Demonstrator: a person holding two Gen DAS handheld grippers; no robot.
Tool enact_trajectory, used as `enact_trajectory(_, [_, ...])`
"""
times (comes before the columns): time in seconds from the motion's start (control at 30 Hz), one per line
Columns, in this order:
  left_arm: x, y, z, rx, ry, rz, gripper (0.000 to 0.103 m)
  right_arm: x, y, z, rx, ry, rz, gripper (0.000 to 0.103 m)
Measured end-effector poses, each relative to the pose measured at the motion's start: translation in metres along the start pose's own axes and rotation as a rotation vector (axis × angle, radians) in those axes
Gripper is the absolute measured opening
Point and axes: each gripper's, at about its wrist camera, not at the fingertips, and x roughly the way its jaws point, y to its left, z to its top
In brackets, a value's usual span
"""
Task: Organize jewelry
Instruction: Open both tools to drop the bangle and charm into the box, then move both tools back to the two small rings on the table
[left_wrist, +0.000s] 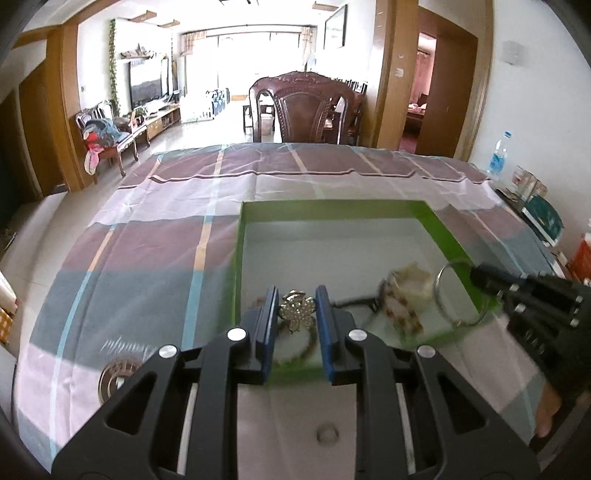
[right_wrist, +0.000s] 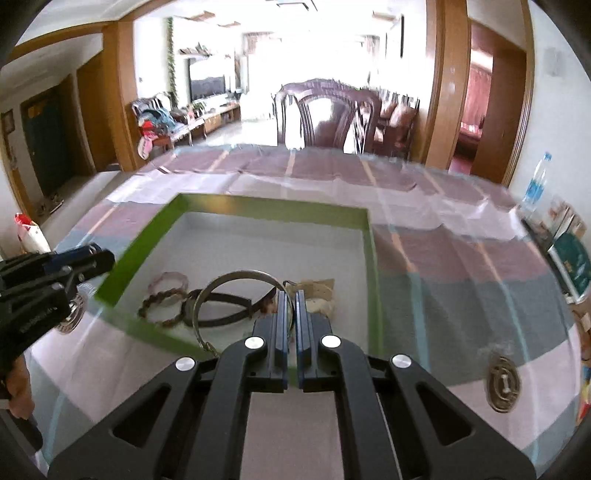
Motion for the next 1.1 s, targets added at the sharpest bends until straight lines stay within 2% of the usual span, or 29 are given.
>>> enact_trajectory(0.13, [0.032,0.003,0.010,-0.023,0.058,-0.018,0.020,0.040,0.000,0.000,0.022,0.073,-0.042,0.004])
enact_trajectory(0.3, [0.051,0.003,0.005,-0.037,0.105,-0.040,0.022,0.052,-0.001,-0.005,0.036,0.096,-0.043,0.007])
enact_trajectory(0.33, [0.050,0.003,0.004,-0.036,0.106,-0.038,0.025,0.050,-0.002,-0.005,0.039,0.095,-0.039,0.011])
enact_trajectory(0.37, [0.047,0.003,0.002,-0.032,0.099,-0.037,0.034,0.047,-0.003,-0.004,0.043,0.087,-0.037,0.017])
enact_trajectory(0.4, [0.042,0.004,0.001,-0.029,0.087,-0.034,0.041,0.041,-0.003,-0.004,0.045,0.071,-0.035,0.031])
enact_trajectory(0.43, [0.035,0.004,-0.001,-0.026,0.072,-0.026,0.042,0.036,-0.004,-0.004,0.046,0.060,-0.036,0.039])
enact_trajectory(0.57, [0.008,0.005,-0.017,-0.011,0.053,-0.003,0.042,0.002,-0.006,-0.015,0.041,0.032,-0.011,0.040])
enact_trajectory(0.67, [-0.017,-0.001,-0.048,0.033,0.047,0.011,0.042,-0.024,0.000,-0.039,0.003,0.046,0.051,0.040])
enact_trajectory(0.77, [-0.021,-0.003,-0.072,0.041,0.083,-0.013,0.042,-0.032,0.019,-0.075,-0.072,0.121,0.116,0.040])
enact_trajectory(0.93, [-0.006,0.000,-0.102,0.012,0.170,-0.012,0.042,-0.029,0.050,-0.112,-0.142,0.221,0.236,0.040])
enact_trajectory(1.1, [-0.004,0.004,-0.112,-0.012,0.194,-0.015,0.046,-0.022,0.069,-0.122,-0.189,0.233,0.207,0.040])
